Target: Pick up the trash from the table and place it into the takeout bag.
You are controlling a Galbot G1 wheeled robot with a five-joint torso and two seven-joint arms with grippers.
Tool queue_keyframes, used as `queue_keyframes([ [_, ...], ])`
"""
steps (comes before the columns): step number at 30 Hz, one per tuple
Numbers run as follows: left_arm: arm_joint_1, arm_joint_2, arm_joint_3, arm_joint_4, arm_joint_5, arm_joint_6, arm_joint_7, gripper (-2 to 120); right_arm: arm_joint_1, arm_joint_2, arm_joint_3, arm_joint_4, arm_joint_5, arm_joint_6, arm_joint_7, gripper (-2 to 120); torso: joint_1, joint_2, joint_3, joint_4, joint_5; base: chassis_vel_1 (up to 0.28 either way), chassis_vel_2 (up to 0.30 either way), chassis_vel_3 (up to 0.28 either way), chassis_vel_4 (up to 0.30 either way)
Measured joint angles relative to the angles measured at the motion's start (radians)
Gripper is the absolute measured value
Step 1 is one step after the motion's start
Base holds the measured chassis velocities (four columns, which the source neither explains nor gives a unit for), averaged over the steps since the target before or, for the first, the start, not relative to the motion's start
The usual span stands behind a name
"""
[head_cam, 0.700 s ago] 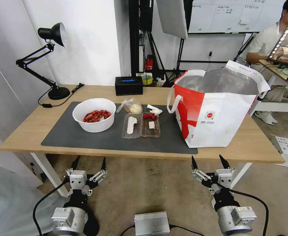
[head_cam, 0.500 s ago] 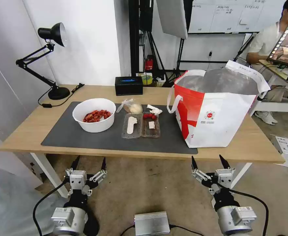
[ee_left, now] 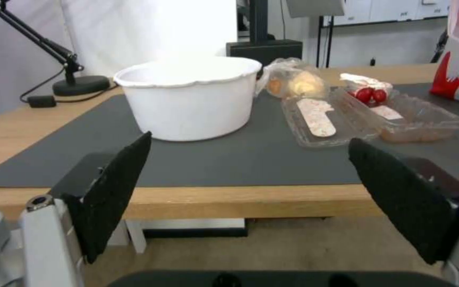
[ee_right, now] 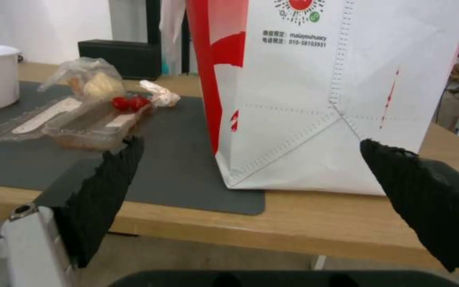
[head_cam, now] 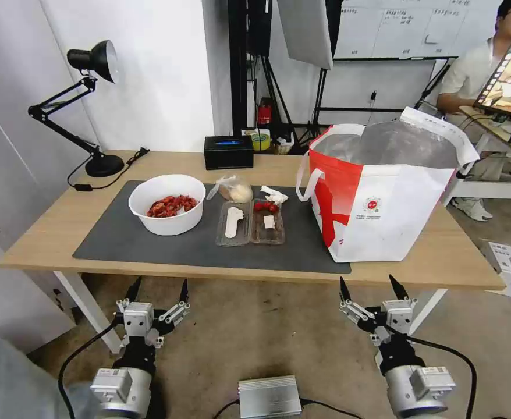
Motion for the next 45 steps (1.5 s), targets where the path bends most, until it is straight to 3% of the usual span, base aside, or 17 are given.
queue_keyframes([
  [45, 0.000, 0.000, 0.000, 0.000, 0.000, 0.000, 0.000, 100, 0.000, 0.000, 0.000, 0.000, 0.000, 0.000, 0.000, 100, 0.000, 0.000, 0.000, 0.0000, 0.0000, 0.000, 0.000, 0.000, 0.000],
])
